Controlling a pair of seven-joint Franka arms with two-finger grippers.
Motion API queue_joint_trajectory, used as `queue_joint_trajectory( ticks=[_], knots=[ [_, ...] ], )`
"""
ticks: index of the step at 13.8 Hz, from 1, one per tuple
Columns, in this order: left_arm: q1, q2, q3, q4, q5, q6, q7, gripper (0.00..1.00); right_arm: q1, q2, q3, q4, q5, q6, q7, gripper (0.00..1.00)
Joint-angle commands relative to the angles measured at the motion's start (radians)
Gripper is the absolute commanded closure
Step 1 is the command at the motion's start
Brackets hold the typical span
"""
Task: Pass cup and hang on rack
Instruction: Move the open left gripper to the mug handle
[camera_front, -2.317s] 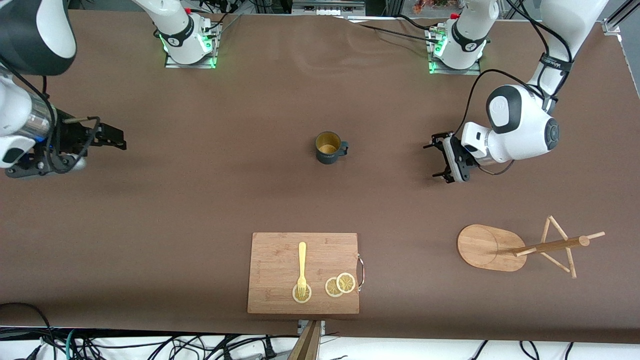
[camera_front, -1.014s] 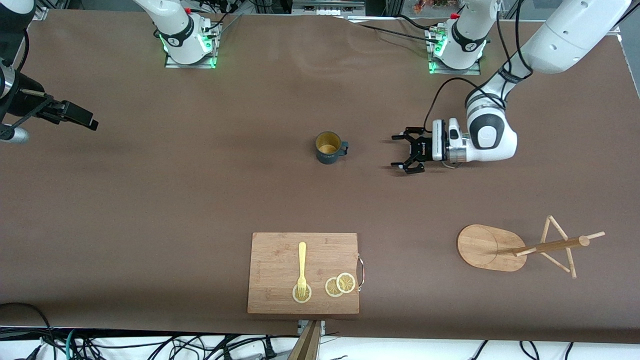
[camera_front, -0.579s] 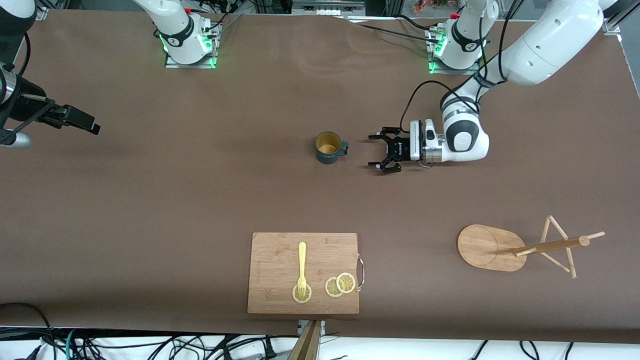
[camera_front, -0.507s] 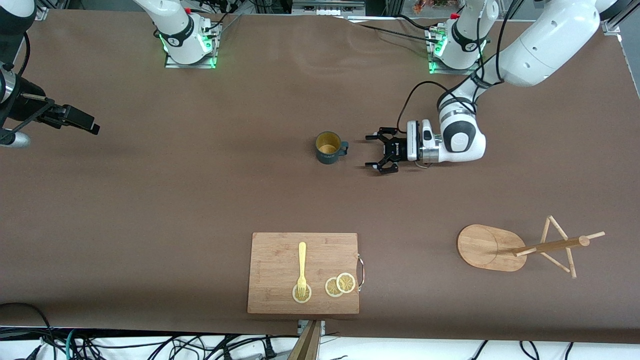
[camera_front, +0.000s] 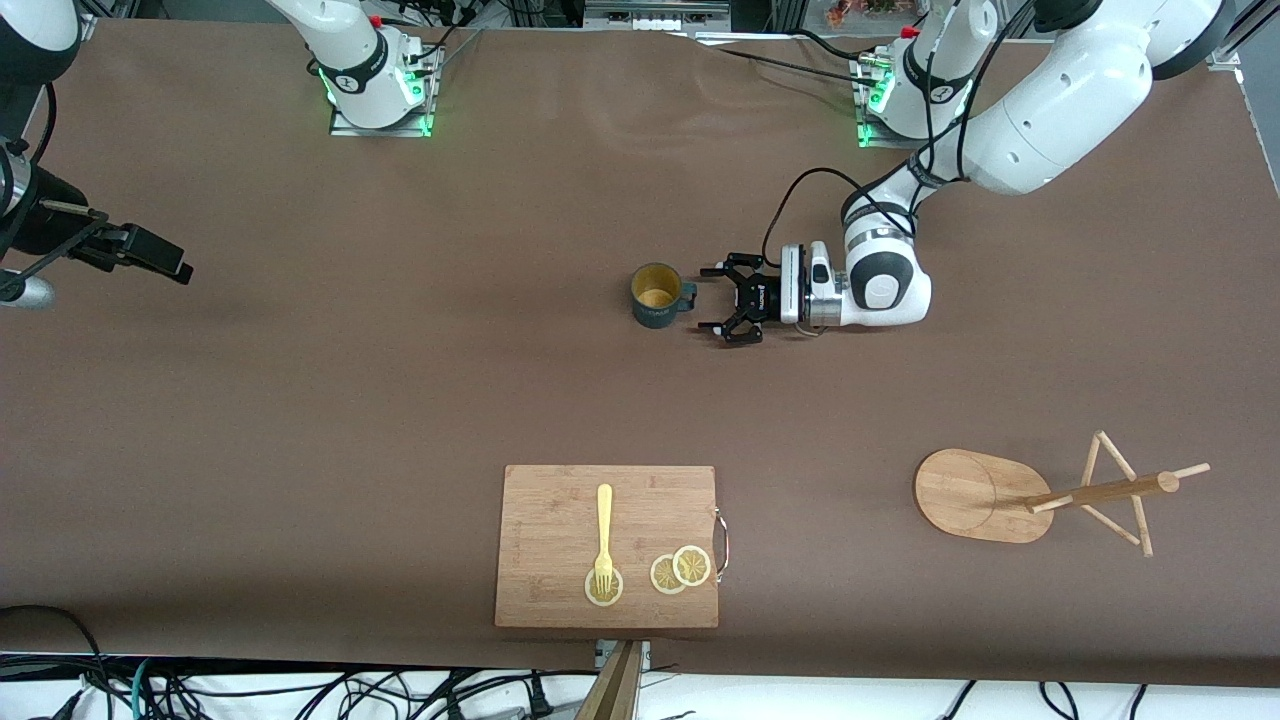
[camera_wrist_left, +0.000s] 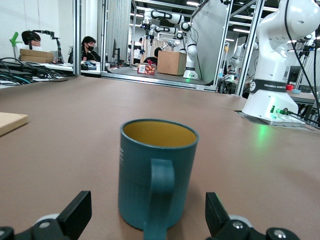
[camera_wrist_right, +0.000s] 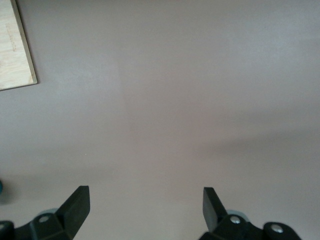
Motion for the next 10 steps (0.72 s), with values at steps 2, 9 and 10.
queue_joint_trajectory(
  ticks=[2, 9, 10],
  knots=[
    [-0.020, 0.027, 0.004, 0.010, -0.064, 0.003, 0.167, 0.00, 0.009, 0.008, -0.009, 0.019, -0.014, 0.010, 0.005, 0.00],
    [-0.048, 0.047, 0.004, 0.012, -0.099, 0.006, 0.202, 0.73, 0.011, 0.008, -0.009, 0.019, -0.007, 0.011, 0.005, 0.00],
    [-0.048, 0.046, 0.005, 0.012, -0.107, 0.006, 0.203, 0.97, 0.011, 0.008, -0.009, 0.019, -0.007, 0.011, 0.005, 0.00]
  ],
)
